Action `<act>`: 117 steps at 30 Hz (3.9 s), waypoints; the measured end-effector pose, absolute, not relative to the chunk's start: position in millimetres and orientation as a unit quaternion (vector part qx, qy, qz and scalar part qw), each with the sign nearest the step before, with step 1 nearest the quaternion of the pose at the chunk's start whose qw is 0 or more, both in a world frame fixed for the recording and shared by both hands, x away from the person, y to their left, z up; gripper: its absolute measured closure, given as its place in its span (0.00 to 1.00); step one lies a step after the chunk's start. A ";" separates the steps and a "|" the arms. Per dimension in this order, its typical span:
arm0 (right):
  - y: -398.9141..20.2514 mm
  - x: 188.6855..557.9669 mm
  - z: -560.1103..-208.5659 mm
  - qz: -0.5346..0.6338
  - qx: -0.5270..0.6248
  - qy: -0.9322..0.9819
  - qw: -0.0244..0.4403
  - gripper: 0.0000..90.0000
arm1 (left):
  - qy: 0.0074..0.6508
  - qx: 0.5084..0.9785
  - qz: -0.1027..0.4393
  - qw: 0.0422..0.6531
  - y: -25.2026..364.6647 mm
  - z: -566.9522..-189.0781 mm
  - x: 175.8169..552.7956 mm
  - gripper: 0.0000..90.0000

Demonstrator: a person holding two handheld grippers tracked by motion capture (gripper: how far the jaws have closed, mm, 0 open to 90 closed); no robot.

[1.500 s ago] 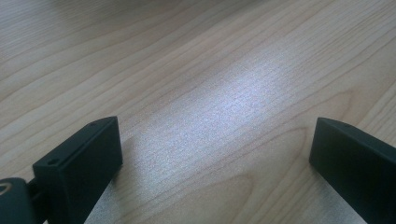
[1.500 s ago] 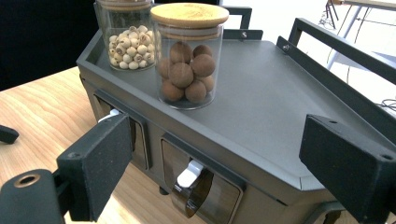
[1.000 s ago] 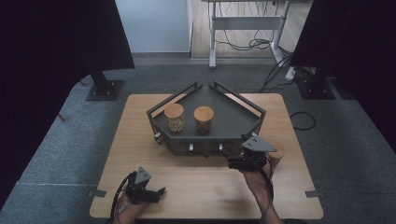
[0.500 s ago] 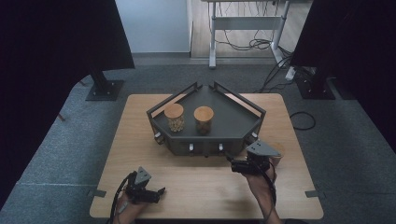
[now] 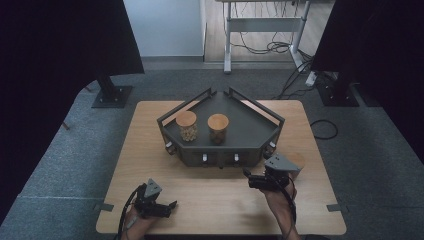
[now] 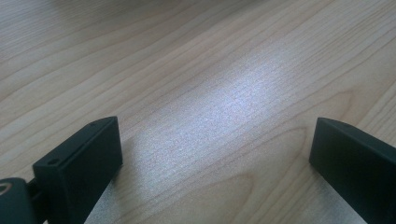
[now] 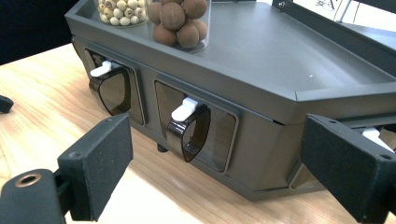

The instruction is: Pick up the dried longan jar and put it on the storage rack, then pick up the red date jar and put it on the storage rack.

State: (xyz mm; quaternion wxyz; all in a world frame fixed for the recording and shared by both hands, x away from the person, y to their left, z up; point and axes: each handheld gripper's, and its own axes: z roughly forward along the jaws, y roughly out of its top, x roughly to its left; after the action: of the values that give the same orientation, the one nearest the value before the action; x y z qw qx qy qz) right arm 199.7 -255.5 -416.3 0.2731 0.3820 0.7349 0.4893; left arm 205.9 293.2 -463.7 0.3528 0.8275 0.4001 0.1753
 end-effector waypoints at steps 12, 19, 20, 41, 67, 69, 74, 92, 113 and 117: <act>-260.1 195.1 -425.6 0.485 0.390 0.736 0.265 0.11 | 0.400 0.828 0.175 0.353 293.2 -463.6 205.9 0.03; -260.0 194.0 -430.5 0.482 0.392 0.739 0.261 0.11 | 0.400 0.828 0.175 0.353 293.2 -463.6 205.9 0.03; -260.2 193.9 -431.4 0.481 0.392 0.740 0.260 0.11 | 0.400 0.828 0.175 0.353 293.2 -463.6 205.9 0.03; -264.5 189.2 -441.2 0.471 0.393 0.745 0.262 0.11 | 0.400 0.828 0.175 0.353 293.2 -463.7 205.9 0.03; -272.4 181.5 -456.5 0.462 0.406 0.745 0.256 0.12 | 0.400 0.827 0.176 0.353 293.2 -463.7 205.7 0.03; -272.8 181.0 -457.3 0.462 0.407 0.746 0.256 0.12 | 0.401 0.827 0.176 0.353 293.2 -463.7 205.7 0.03; -273.4 179.9 -459.9 0.459 0.409 0.747 0.253 0.12 | 0.401 0.827 0.176 0.353 293.1 -463.7 205.7 0.03; -274.0 177.2 -462.1 0.461 0.411 0.745 0.252 0.12 | 0.401 0.827 0.176 0.353 293.2 -463.8 205.4 0.03; -289.0 163.7 -450.9 0.483 0.420 0.715 0.281 0.12 | 0.401 0.827 0.176 0.353 293.2 -463.6 205.4 0.03; -292.7 161.4 -449.5 0.486 0.423 0.709 0.287 0.12 | 0.401 0.827 0.176 0.353 293.1 -463.6 205.4 0.03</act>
State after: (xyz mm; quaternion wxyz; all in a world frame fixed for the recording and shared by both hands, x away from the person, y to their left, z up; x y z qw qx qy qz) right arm 161.4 -292.7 -449.5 0.2868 0.4231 0.7087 0.4863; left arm 205.4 293.1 -463.6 0.3525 0.8271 0.4010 0.1756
